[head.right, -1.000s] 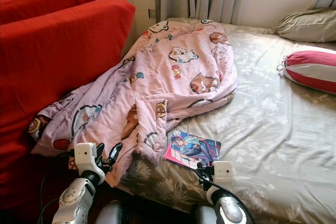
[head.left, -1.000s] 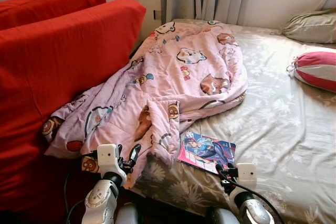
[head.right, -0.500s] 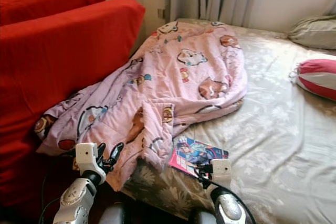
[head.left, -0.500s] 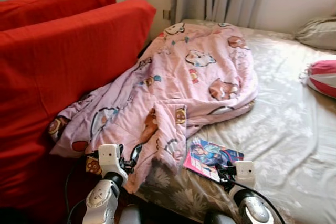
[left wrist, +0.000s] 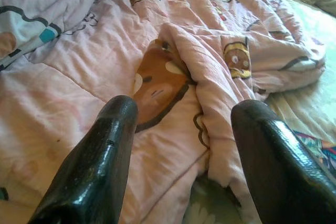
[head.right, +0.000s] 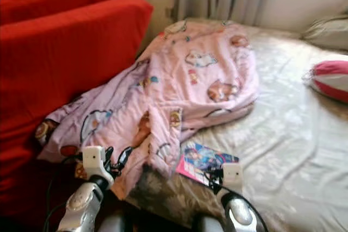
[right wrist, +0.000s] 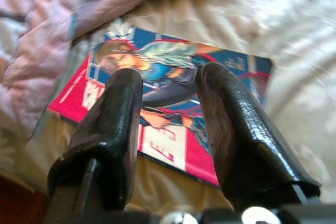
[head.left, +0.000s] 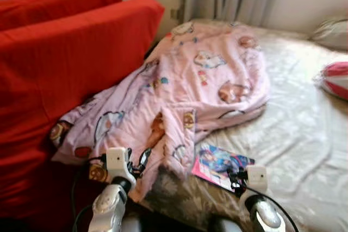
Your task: Clean up the room
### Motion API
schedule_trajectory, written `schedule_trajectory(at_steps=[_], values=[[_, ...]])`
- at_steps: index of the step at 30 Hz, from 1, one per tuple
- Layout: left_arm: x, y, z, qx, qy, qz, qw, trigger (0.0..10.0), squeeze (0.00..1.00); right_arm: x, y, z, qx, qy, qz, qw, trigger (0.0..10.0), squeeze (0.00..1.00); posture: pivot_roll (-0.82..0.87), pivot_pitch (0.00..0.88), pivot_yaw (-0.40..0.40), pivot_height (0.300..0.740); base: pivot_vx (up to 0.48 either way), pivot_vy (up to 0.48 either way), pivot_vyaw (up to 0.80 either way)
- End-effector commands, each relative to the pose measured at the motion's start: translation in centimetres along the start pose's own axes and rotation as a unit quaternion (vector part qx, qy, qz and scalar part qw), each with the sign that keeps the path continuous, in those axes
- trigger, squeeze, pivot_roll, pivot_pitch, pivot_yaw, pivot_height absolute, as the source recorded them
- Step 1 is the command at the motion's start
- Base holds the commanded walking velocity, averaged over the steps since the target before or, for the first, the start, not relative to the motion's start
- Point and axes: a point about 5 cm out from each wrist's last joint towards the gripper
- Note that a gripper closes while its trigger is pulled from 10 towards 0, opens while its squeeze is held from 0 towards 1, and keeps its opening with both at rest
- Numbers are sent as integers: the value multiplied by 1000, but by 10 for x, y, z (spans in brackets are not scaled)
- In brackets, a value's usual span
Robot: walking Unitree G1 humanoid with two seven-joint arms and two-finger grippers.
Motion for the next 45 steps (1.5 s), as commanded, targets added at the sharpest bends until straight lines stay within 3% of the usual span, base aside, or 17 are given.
schedule_trajectory(at_steps=[1, 4, 9, 16, 21, 26, 31, 44, 45], values=[[-3, 3, -3, 8, 1, -8, 1000, 10000, 0, 0, -2, -3, -4, -18, -8, 1000, 10000, 0, 42, 62, -23, 620, 0, 0, 0], [-4, 5, -3, 4, -4, -10, 1000, 10000, 0, 2, -7, -2, -22, -76, -18, 997, 10000, 0, 56, 86, -23, 620, 0, 0, 0], [-1, 3, -1, 2, -16, -6, 1000, 10000, 0, 4, -10, 3, -55, -100, -28, 993, 10000, 0, 77, 114, -17, 620, 0, 0, 0], [7, -2, 0, -4, -22, 2, 1000, 10000, 0, 8, -13, 8, -72, -102, -26, 992, 10000, 0, 99, 156, -1, 620, 0, 0, 0], [9, -4, 0, -4, -22, 3, 1000, 10000, 0, 15, -16, 10, -75, -71, -25, 994, 10000, 0, 102, 180, 3, 620, 0, 0, 0], [12, -5, 1, -4, -22, 9, 1000, 10000, 0, 20, -16, 16, -84, -73, -6, 994, 10000, 0, 106, 196, 5, 590, 0, 0, 0], [11, 0, -3, 0, -25, 7, 1000, 10000, 0, 18, -14, 19, -95, -90, 0, 991, 10000, 0, 125, 211, 12, 590, 0, 0, 0], [9, 25, -19, 19, -40, -6, 999, 10000, 0, 24, -15, 38, -153, -199, 11, 968, 10000, 0, 175, 246, 51, 590, 0, 0, 0], [9, 27, -19, 18, -43, -8, 999, 10000, 0, 25, -15, 40, -158, -218, 18, 963, 10000, 329, 177, 249, 56, 590, 0, 0, 0]])
Point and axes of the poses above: a point about 5 cm out from each wrist's last joint towards the gripper, its own y axis pointing back from the gripper into the wrist, its own x axis along the axis of the wrist's last joint, z = x × y, and after that the axes turned 8 degrees about y, right-handed
